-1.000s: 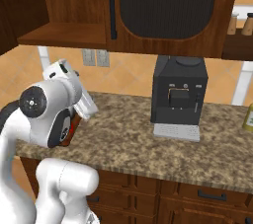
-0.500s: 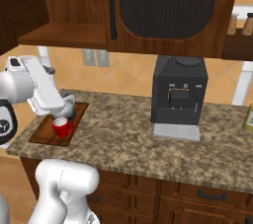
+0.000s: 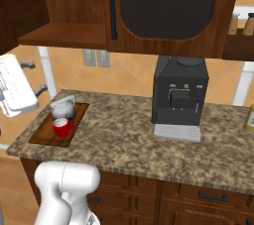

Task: Pick the kettle from the counter and place it on the tray. Then pick the mug from the cabinet and place it on the tray. Then close the cabinet doors.

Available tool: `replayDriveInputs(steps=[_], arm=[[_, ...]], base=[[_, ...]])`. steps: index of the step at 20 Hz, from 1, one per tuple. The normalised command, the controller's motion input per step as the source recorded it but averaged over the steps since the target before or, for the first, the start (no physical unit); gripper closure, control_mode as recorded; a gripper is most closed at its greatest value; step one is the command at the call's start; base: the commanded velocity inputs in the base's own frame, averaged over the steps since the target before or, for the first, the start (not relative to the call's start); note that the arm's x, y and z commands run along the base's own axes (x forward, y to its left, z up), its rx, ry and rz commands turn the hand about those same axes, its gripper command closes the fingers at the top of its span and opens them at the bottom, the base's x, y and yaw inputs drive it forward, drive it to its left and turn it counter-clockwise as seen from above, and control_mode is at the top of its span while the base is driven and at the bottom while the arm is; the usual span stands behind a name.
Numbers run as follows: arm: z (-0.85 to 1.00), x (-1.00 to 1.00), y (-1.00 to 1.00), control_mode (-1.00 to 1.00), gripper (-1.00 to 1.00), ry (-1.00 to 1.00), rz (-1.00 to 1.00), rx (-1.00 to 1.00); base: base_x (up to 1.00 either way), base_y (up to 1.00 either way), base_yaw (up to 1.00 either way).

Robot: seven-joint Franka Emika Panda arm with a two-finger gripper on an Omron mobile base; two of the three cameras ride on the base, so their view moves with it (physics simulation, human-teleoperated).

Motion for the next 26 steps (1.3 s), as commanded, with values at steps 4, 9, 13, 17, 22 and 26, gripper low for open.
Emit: replayDriveInputs(steps=[4,9,13,17,22,26], arm=[[-0.17,0.0,-0.03,-1.0,-1.0,-0.36,-0.03,-0.22],[-0.12,-0.23,0.26,-1.0,-1.0,-0.16,-0.11,-0.16],[-0.22,-0.31,0.25,-1.0,-1.0,0.0,-0.13,-0.05],[-0.21,-0.35,0.13,-1.0,-1.0,0.0,-0.16,0.0],[-0.22,-0.36,0.2,-1.0,-1.0,0.0,-0.17,0.0],[-0.12,-0.18,0.37,-1.0,-1.0,0.0,-0.09,-0.03]], base=[[0.0,0.0,0.0],[0.0,0.0,0.0],[0.0,0.0,0.0],[0.0,0.0,0.0],[0.0,0.0,0.0],[0.0,0.0,0.0]])
